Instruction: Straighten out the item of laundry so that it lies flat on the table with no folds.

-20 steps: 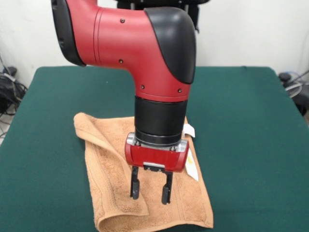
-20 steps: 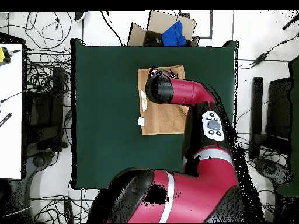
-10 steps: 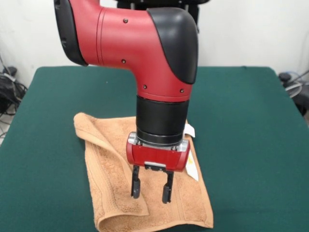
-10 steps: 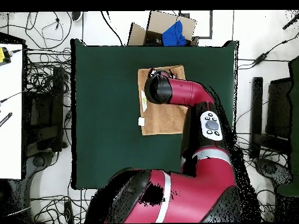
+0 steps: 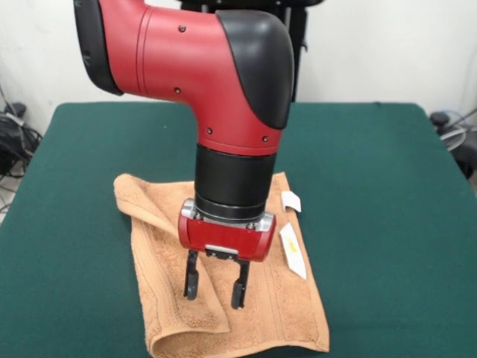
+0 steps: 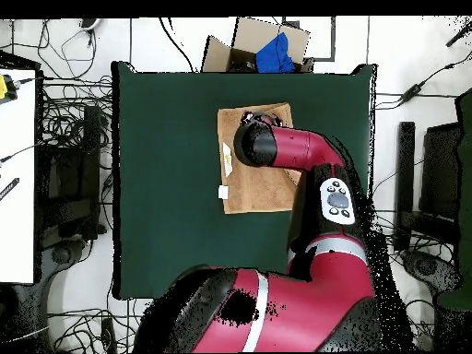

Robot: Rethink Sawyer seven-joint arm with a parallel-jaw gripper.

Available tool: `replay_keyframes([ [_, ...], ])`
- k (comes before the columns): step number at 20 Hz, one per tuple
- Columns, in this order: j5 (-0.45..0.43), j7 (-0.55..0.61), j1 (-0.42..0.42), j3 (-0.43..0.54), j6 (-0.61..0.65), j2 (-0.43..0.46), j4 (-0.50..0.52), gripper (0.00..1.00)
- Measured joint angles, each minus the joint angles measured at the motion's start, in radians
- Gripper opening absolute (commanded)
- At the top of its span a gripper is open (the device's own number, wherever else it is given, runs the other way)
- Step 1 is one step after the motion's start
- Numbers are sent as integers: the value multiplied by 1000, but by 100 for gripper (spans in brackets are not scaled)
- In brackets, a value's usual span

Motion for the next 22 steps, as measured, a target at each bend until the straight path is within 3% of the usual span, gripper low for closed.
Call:
replay_keyframes([
  [22, 0, 0, 0, -6, -74, 78, -1, 100],
])
